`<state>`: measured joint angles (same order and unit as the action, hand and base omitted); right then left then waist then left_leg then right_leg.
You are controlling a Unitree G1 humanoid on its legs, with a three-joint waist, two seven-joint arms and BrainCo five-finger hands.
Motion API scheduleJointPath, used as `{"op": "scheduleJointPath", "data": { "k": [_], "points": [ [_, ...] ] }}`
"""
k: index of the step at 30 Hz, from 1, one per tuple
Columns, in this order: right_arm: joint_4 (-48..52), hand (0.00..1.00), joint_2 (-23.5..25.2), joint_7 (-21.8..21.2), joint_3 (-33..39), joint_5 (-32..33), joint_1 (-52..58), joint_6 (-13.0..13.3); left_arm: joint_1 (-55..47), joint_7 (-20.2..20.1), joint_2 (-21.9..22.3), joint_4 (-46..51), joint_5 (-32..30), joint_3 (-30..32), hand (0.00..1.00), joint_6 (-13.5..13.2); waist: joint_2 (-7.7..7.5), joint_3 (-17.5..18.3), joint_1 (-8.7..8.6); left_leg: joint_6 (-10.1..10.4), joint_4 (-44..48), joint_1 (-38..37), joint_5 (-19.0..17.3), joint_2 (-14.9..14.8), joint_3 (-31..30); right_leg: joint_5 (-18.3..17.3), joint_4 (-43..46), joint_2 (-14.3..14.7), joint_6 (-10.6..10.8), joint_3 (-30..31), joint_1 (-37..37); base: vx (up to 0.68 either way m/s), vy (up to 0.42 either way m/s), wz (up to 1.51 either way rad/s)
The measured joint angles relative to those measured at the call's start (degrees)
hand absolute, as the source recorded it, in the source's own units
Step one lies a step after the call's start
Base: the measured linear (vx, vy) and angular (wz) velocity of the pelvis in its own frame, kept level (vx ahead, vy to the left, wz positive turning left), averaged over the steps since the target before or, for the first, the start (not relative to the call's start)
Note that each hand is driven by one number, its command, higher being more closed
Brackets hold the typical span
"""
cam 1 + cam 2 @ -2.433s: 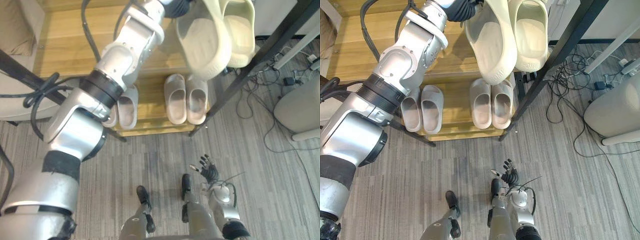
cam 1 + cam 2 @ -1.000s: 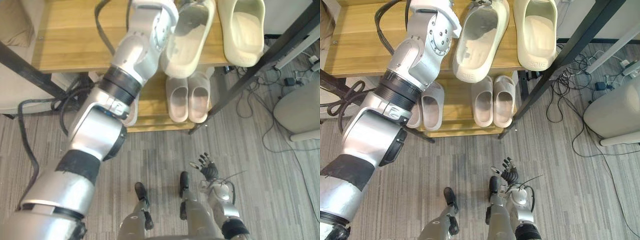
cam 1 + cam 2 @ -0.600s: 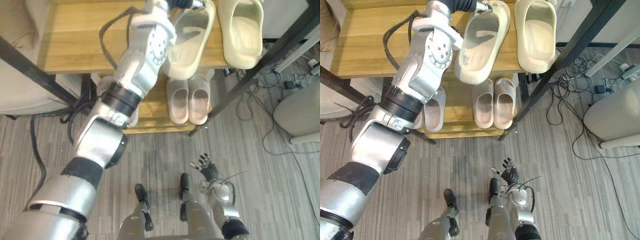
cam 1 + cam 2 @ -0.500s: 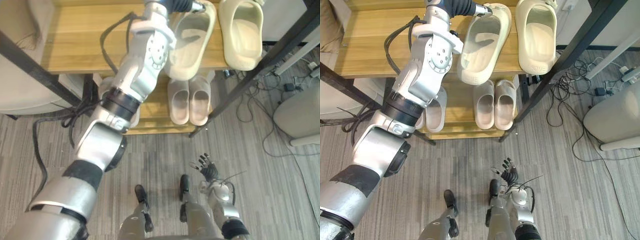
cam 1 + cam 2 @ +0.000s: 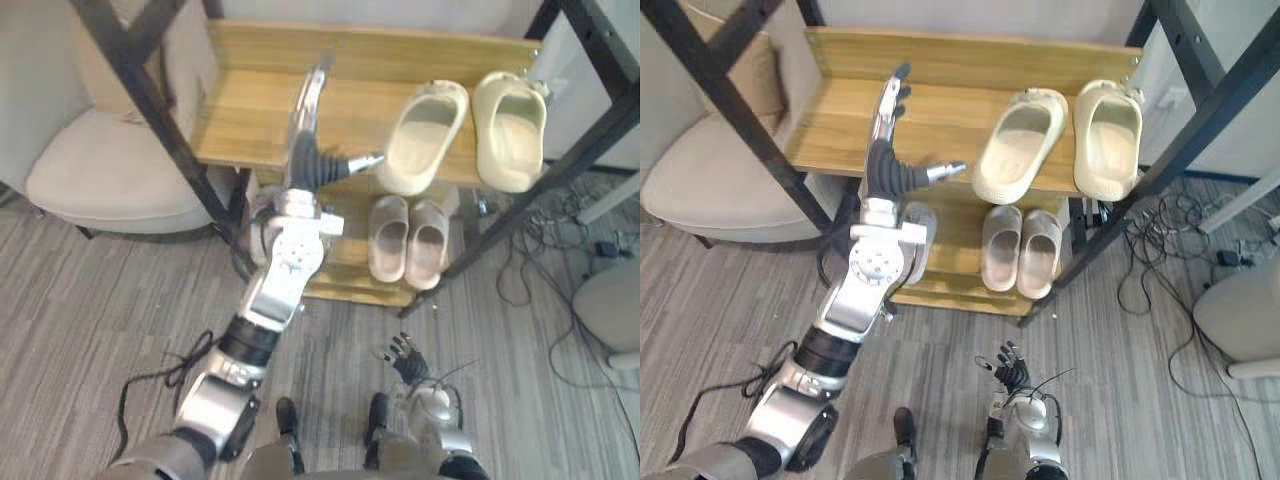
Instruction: Organize the slippers on the shoe rack
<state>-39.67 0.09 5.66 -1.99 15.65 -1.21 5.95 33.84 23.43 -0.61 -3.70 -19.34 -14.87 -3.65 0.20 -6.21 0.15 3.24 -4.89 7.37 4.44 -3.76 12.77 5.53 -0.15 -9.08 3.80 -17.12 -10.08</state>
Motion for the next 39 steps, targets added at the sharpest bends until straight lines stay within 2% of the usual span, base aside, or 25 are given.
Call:
{"op": "scheduleJointPath", "data": {
  "k": [5,9,15,23,39],
  "points": [
    [-1.1,0.0,0.1,0.0,-0.4,0.0,1.3,-0.2,-5.3,-0.4,2.2,-0.3,2.6,-2.5,0.0,-1.0,0.66,2.7,0.47,0.0,0.0,-0.7,0.0,-0.1,-1.3,-0.5,0.0,0.0,0.0,-1.4,1.6,0.0,0.011,0.14],
    [-2.5,0.0,0.0,0.6,-0.4,0.0,1.9,-0.7,-5.8,-2.6,4.5,-4.4,2.8,-6.6,0.0,-1.0,0.92,3.9,0.54,0.1,-0.2,-1.4,0.0,-0.1,-1.7,-0.7,0.1,0.0,0.0,-1.8,2.3,0.0,0.004,0.02],
    [-2.5,0.0,0.0,1.3,-0.3,0.0,2.5,-0.8,-5.9,-4.7,7.5,-9.3,2.8,-10.3,0.0,-1.0,1.01,4.3,0.52,0.0,-0.2,-1.5,0.0,-0.3,-1.7,-0.9,0.6,0.0,-0.1,-2.0,2.3,0.0,0.0,0.0],
    [-1.9,0.0,0.1,1.9,1.3,0.2,2.4,-0.8,-5.5,-4.9,10.2,-14.8,3.7,-13.8,0.0,-0.9,0.91,4.4,0.52,0.0,-0.2,-1.6,0.0,-0.4,-1.1,-1.1,1.3,0.0,-0.1,-1.4,1.7,0.0,0.004,-0.02],
    [-1.5,0.0,0.3,2.9,1.9,0.6,0.8,-0.8,-3.2,-4.5,9.7,-18.4,3.8,-15.0,0.0,-0.3,0.27,4.7,0.24,0.1,-0.4,-1.3,0.0,-0.6,1.1,-1.4,3.1,0.0,-0.3,0.5,-0.7,-0.01,0.012,-0.06]
  ]
}}
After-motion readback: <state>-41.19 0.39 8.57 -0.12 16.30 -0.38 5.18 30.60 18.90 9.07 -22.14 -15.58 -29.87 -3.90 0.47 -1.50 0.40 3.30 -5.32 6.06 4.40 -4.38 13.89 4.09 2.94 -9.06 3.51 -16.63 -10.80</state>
